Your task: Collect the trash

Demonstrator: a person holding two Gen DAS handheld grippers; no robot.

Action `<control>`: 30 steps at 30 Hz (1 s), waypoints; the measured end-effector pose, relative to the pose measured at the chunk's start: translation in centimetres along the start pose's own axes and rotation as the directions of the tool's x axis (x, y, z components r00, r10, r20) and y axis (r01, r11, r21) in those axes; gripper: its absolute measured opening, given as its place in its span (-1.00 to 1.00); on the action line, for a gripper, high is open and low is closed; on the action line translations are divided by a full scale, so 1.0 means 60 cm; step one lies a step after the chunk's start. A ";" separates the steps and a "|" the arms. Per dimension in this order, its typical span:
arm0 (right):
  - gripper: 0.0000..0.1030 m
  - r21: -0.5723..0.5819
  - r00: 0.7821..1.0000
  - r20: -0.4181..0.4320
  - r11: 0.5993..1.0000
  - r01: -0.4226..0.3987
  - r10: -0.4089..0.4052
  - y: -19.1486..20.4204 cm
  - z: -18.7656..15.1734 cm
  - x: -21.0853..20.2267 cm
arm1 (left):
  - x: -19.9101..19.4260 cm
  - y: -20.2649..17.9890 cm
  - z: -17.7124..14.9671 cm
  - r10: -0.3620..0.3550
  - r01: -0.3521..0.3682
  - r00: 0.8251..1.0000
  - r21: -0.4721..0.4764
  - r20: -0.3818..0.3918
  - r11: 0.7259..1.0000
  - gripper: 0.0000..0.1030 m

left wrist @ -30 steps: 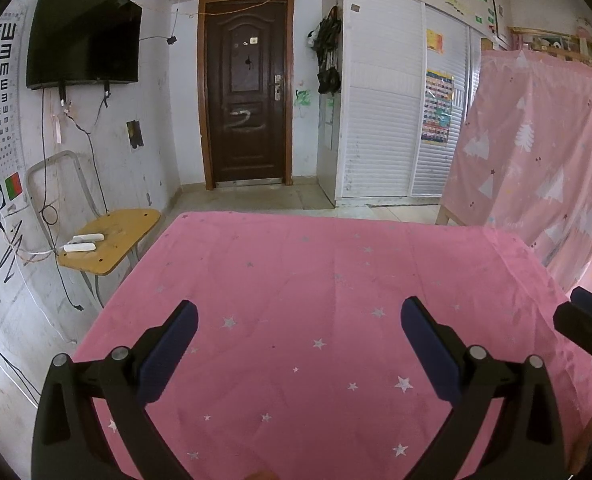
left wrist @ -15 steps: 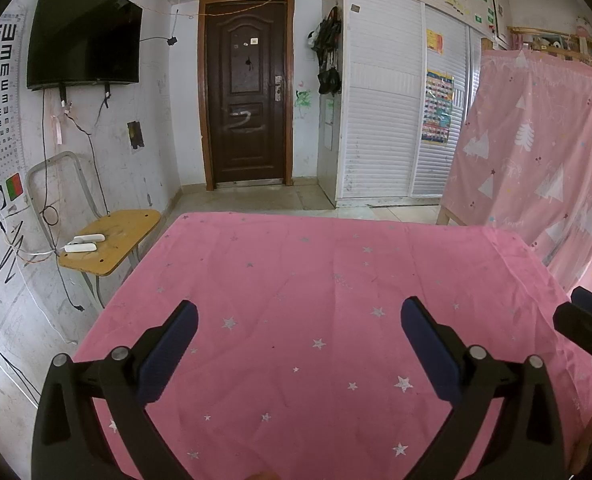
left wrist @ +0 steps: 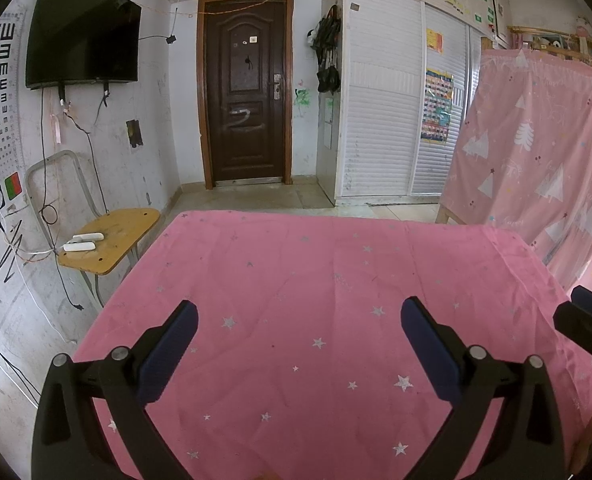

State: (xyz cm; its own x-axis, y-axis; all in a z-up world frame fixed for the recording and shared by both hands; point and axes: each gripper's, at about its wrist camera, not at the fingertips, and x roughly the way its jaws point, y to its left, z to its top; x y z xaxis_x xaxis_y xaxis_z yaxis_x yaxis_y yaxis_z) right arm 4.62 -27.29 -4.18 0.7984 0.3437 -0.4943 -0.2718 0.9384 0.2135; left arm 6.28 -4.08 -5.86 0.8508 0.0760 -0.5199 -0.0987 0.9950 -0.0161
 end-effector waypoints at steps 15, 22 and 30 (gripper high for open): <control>0.89 0.000 1.000 0.000 1.000 -0.002 0.002 -0.004 0.000 0.001 | 0.001 0.001 -0.001 0.004 -0.004 1.000 0.002 -0.002 1.000 0.82; 0.89 0.000 1.000 0.000 1.000 -0.001 0.001 -0.005 -0.001 0.001 | 0.001 0.004 -0.005 0.009 -0.009 1.000 0.006 0.010 1.000 0.82; 0.89 0.000 1.000 -0.001 1.000 0.000 0.000 -0.006 -0.001 0.001 | 0.006 0.012 -0.003 -0.010 0.010 1.000 0.008 0.000 1.000 0.82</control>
State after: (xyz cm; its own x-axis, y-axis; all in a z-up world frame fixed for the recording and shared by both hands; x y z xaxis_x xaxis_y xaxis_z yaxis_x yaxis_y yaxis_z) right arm 4.74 -27.58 -4.31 0.7980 0.3439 -0.4948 -0.2718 0.9383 0.2137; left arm 6.41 -3.37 -6.20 0.8517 0.0659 -0.5198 -0.0860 0.9962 -0.0145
